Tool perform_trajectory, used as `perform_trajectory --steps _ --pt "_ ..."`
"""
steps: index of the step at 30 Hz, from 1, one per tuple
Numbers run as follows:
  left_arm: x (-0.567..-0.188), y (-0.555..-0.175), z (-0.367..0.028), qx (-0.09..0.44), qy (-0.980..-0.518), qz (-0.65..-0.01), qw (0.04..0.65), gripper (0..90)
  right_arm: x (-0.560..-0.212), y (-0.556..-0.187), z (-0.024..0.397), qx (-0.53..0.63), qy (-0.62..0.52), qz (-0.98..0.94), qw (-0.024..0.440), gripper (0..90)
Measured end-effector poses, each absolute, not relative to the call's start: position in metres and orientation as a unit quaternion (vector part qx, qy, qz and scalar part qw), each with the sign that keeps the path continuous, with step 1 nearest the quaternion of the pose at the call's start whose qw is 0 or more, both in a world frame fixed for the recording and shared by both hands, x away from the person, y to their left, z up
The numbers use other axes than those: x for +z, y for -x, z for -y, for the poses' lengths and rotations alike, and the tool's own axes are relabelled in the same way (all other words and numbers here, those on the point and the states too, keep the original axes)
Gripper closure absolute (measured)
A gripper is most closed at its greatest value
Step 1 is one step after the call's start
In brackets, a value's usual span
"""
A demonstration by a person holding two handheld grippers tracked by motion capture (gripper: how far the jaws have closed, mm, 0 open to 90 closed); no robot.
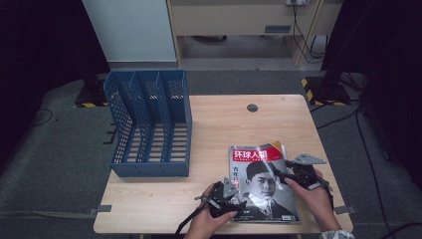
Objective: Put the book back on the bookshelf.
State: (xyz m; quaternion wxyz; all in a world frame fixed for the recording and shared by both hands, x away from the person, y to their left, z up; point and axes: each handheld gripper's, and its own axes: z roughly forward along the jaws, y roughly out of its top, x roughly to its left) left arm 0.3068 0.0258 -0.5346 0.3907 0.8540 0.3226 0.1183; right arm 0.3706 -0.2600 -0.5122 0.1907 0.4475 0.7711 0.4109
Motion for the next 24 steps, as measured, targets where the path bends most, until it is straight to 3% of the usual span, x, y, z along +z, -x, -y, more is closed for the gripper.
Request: perform_trajectory --steps 24 --pt "-0.535 -0.307 -0.026 0.119 -0.854 -0.323 0.39 22.5 -0.527 -0.364 0.277 0.364 -0.48 -0.784 0.15 40.3"
